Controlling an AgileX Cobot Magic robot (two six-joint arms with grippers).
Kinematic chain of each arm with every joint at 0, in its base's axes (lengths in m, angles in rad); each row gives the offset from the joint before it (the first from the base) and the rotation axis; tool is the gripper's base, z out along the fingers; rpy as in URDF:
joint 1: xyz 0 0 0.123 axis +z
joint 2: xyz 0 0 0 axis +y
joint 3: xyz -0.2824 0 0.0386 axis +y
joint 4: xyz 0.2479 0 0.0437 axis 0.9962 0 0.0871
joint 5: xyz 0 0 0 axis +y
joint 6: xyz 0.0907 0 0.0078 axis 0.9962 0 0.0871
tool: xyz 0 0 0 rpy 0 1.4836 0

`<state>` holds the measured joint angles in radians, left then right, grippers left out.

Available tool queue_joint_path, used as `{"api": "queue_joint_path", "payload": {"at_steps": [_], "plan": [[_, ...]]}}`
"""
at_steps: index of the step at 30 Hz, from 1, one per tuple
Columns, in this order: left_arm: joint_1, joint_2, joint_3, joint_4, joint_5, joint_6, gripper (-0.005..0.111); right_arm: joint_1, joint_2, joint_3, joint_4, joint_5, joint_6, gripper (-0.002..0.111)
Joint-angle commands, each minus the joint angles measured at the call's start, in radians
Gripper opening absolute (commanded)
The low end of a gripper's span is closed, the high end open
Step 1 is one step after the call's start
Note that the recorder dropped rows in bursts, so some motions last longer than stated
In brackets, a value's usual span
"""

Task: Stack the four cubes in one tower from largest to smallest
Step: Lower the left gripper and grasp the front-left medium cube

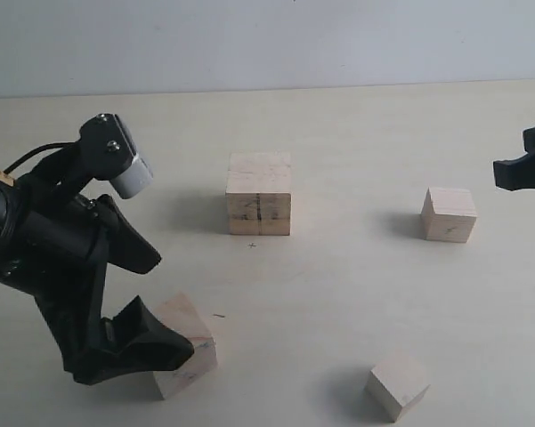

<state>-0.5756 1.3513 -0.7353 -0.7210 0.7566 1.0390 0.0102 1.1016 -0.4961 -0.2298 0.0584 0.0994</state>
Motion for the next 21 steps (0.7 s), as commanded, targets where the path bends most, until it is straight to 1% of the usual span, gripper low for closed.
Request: {"api": "queue_joint_path", "payload": {"at_steps": [1,4,11,16,21], "plan": [[-0.005,0.080,-0.007,-0.038,-0.123,0.132,0.105,0.000,-0.002,0.002,-0.006,-0.006,0.044,0.000],[-0.005,0.147,-0.009,-0.059,-0.166,0.133,0.105,0.000,-0.002,0.002,-0.006,-0.006,0.044,0.000],[-0.005,0.245,-0.009,-0.049,-0.167,0.158,0.105,0.000,-0.002,0.002,-0.006,-0.004,0.044,0.000],[-0.005,0.283,-0.009,-0.045,-0.162,0.158,0.105,0.000,-0.002,0.002,-0.006,-0.004,0.044,0.000],[-0.005,0.296,-0.009,-0.041,-0.202,0.158,0.105,0.000,-0.002,0.002,-0.006,-0.004,0.061,0.000]]}}
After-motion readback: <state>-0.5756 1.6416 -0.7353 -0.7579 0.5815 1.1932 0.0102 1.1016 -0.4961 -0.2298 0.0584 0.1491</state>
